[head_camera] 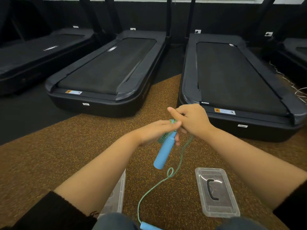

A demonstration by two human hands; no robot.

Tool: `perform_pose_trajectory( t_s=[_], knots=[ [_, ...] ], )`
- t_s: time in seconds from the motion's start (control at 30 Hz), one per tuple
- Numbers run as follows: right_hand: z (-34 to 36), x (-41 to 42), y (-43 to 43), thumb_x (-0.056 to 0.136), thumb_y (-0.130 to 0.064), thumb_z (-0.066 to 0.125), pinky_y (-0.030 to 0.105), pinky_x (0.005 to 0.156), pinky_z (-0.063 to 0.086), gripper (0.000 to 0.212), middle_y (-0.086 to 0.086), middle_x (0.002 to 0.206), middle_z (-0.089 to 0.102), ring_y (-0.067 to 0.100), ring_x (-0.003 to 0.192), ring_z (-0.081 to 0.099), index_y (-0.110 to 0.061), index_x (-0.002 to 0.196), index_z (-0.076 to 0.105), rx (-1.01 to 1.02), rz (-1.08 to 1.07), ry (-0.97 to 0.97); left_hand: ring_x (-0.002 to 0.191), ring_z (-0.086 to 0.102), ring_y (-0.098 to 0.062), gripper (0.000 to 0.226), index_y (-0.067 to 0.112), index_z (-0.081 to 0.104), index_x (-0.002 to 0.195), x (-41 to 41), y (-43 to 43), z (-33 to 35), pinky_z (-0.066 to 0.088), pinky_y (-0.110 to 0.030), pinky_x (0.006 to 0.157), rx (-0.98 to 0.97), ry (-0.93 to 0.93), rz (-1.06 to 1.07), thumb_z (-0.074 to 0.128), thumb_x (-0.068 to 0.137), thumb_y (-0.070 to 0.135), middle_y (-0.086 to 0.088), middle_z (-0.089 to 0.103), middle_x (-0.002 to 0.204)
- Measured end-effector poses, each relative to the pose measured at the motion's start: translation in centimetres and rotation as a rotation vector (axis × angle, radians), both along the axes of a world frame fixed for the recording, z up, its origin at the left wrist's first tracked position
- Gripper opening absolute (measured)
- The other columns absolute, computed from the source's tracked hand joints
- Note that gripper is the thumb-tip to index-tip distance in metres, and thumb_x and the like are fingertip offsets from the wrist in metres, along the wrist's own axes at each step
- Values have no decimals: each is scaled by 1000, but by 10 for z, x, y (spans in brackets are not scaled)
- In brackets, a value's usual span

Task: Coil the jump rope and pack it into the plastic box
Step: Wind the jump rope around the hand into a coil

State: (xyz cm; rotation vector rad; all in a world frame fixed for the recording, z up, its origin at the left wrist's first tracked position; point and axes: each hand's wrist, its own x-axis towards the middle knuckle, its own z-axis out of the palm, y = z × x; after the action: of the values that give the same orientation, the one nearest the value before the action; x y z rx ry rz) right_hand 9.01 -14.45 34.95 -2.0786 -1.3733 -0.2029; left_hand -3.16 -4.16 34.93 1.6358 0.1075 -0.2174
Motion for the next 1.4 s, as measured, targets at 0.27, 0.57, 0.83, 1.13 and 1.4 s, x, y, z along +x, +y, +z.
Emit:
perform_pose_trajectory(
  t_s=[0.27, 0.57, 0.83, 1.13, 1.4],
  knots=[
    [10, 4, 8, 89, -33, 53, 33, 48, 30, 55, -2, 39, 29, 13, 43, 27, -17, 40, 31, 122, 57, 78, 64, 65, -13, 24, 11, 60, 83, 0, 0, 9, 53, -25, 73, 24, 66, -89, 42, 99, 16, 0, 55, 61],
    [-2, 11, 19, 92, -34, 51, 25, 47, 30, 60, -7, 32, 33, 9, 37, 30, -13, 38, 39, 94, 21, 554, 69, 68, -13, 32, 11, 55, 88, -4, -2, 17, 55, -24, 71, -199, 11, -25, 30, 102, 24, 4, 57, 62],
    [-20, -6, 11, 75, -22, 51, 33, 57, 37, 23, 5, 55, 52, 7, 62, 40, -16, 54, 59, -106, 121, 723, 71, 71, -18, 40, 11, 58, 102, 3, 3, 26, 57, -33, 81, -548, -214, 219, 26, 100, 35, 5, 61, 65],
    [-53, -25, -4, 91, -4, 54, 17, 58, 40, 34, -15, 52, 45, -4, 48, 41, -23, 65, 45, -78, 99, 868, 91, 70, -25, 94, 8, 49, 130, 12, 18, 21, 50, -38, 93, -703, -254, 421, 5, 82, 75, -1, 61, 76],
    [-61, -35, -21, 95, -35, 46, 18, 46, 23, 59, -9, 32, 30, 6, 37, 27, -20, 40, 34, -181, 82, 683, 120, 54, -37, 107, 7, 35, 142, 10, 33, 1, 41, -47, 102, -708, -254, 568, -2, 74, 81, -7, 54, 119]
  ],
)
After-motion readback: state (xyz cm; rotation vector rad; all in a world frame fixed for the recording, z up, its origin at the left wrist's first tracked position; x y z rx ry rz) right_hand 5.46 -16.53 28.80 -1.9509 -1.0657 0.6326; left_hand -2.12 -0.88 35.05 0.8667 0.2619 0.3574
